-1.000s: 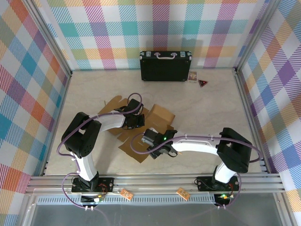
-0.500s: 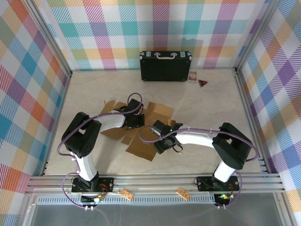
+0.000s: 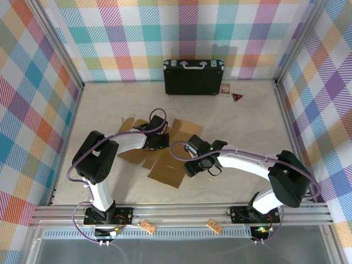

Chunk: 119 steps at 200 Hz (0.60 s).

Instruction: Fold the paper box

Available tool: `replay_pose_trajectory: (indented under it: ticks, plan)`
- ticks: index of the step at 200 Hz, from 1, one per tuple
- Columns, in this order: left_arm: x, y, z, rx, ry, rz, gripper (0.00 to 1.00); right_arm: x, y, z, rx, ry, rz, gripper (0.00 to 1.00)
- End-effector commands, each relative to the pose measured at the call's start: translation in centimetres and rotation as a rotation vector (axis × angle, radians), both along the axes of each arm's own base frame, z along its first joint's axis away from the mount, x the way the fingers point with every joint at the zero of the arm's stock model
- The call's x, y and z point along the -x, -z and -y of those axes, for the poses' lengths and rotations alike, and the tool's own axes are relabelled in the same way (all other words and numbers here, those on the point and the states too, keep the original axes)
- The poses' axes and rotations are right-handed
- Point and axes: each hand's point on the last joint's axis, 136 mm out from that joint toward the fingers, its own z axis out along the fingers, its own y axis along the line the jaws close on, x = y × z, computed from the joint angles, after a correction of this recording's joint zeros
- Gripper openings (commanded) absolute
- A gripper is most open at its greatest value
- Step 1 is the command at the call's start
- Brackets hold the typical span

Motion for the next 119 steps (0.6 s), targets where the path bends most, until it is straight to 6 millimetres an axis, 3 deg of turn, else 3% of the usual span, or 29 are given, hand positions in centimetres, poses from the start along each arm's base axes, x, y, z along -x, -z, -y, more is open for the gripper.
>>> replay_pose_trajectory:
  ticks: [1, 47, 119]
  plan:
    - [6.0, 6.1, -4.4, -0.191, -0.002, -0.265, 0.00, 0.1, 0.6, 1.6, 0.074, 0.004, 0.003, 0.77]
    - [5.9, 6.2, -4.3, -0.190, 0.000, -0.266, 0.00, -2.0, 0.6, 2.2, 0.153, 0.034, 0.049, 0.73]
    - [6.0, 6.1, -4.1, -0.188, 0.007, -0.265, 0.00, -4.2, 4.0, 3.5, 0.152, 0.200, -0.073, 0.64]
